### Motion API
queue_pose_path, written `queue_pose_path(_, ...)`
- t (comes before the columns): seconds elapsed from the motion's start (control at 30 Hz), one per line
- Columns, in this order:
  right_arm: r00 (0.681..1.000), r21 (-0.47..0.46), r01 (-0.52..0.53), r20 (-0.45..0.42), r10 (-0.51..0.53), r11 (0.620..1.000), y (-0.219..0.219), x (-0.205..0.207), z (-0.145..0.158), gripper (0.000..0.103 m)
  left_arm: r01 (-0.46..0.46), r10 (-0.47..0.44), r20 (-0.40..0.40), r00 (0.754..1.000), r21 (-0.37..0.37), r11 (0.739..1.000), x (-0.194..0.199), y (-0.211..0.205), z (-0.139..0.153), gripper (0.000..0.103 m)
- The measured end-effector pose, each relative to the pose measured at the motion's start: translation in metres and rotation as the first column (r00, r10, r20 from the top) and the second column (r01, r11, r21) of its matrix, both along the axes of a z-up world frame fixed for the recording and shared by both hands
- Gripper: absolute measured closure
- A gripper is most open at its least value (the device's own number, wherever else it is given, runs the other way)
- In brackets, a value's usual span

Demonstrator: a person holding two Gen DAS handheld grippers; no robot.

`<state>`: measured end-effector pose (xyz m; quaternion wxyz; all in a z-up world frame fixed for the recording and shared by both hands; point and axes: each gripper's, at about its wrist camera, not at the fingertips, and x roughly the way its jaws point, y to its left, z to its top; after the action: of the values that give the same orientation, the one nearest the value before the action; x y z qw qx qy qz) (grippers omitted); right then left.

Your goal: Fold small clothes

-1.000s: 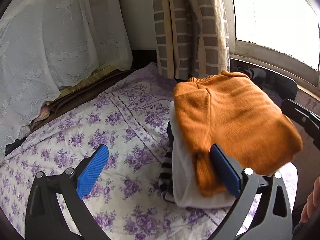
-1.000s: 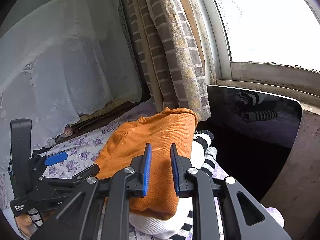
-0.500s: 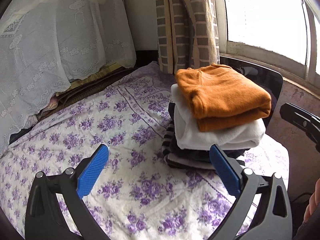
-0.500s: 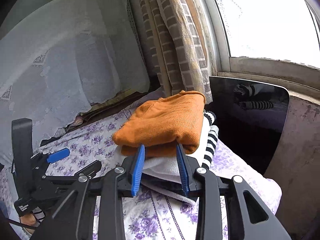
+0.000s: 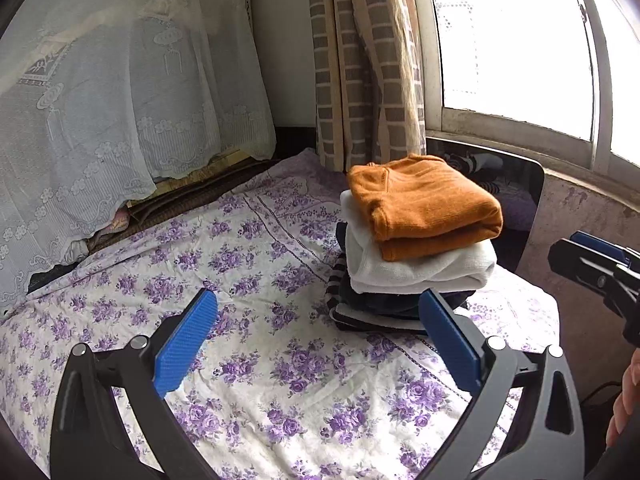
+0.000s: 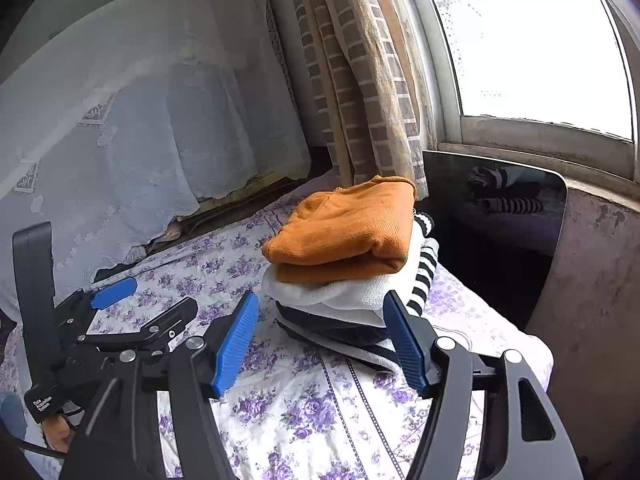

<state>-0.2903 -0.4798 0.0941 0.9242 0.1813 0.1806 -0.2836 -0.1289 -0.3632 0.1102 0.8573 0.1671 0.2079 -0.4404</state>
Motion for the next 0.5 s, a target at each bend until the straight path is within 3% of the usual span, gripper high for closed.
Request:
queue_pose_path(0.13, 1.000, 0.004, -0.003, 0.007, 0.003, 1.000, 0.001, -0.003, 0.006, 0.012, -0.006, 0.006, 0.000, 1.000, -0.006, 1.000, -0.003, 0.002, 0.006, 0.004)
queue_pose_path(0.33, 1.000, -0.032, -0.027, 0.007, 0.027, 0.999, 0.008, 0.000, 0.011, 0.005, -0.003, 0.003, -0.016, 1.000, 0.018, 1.000, -0.006, -0.004, 0.004, 0.004)
queue_pose_path(0.5, 1.000, -0.008, -0.016, 0.008, 0.016, 1.000, 0.002, 0.000, 0.008, 0.004, 0.007, -0.007, -0.007, 1.000, 0.045, 0.999, -0.012, -0.008, 0.000, 0.004)
